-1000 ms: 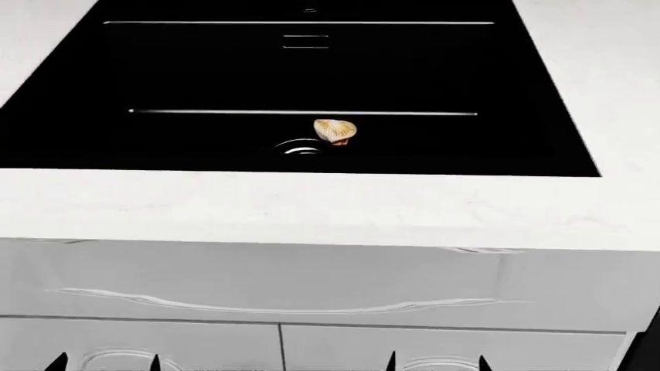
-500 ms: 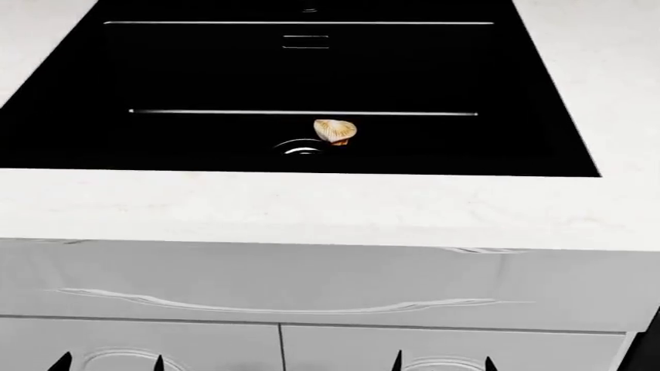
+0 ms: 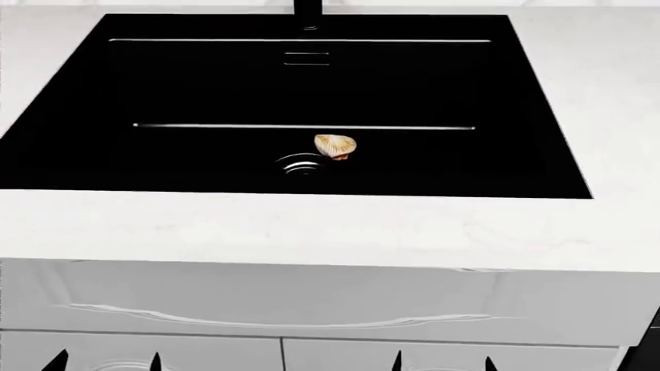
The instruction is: Turn on the sink faucet.
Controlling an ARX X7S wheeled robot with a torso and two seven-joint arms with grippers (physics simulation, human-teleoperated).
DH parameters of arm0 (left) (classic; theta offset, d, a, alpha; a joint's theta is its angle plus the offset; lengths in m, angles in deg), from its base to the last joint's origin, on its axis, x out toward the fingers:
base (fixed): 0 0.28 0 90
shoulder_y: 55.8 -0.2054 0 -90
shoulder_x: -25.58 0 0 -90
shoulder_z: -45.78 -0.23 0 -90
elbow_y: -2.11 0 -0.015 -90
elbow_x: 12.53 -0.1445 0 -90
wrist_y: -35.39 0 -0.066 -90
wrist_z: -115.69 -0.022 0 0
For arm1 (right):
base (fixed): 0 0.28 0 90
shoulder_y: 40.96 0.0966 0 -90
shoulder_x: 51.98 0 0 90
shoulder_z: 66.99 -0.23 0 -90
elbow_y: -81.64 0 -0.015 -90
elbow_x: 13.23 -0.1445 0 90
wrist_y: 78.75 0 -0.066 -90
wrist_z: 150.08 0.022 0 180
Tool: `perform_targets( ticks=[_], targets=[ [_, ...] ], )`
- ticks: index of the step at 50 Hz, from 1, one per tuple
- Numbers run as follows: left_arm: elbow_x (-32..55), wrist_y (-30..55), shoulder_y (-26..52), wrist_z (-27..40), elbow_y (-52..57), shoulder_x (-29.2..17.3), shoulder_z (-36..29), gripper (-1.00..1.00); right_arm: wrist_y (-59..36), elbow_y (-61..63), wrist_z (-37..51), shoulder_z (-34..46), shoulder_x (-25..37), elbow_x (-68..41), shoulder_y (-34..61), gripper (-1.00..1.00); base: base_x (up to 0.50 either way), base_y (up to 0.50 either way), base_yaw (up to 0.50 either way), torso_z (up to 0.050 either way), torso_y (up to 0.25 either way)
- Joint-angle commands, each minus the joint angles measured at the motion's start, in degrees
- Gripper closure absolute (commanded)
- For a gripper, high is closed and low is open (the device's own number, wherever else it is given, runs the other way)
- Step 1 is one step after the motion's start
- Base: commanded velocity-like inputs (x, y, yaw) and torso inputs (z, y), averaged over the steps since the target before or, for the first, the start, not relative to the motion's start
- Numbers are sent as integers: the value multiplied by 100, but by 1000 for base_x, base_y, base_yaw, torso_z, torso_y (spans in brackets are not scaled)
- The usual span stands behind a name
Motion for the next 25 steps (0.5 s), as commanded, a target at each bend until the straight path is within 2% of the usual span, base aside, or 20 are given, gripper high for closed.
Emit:
perform_targets(
  ticks=[1,18,25],
  targets=[
    [-34,-20,54,67,-47,-10,-102,-100,0,8,57,58,50,-23,8,-100,0,0,0,50,0],
    [108,-208,-74,50,54,-136,-93,-100,46,31,142,122,102,-58,2,-100,0,0,0,50,0],
    [82,29,0,240,104,-97,-100,-100,82,61,180,138,120,-83,-25,-100,0,0,0,0,0]
  ],
)
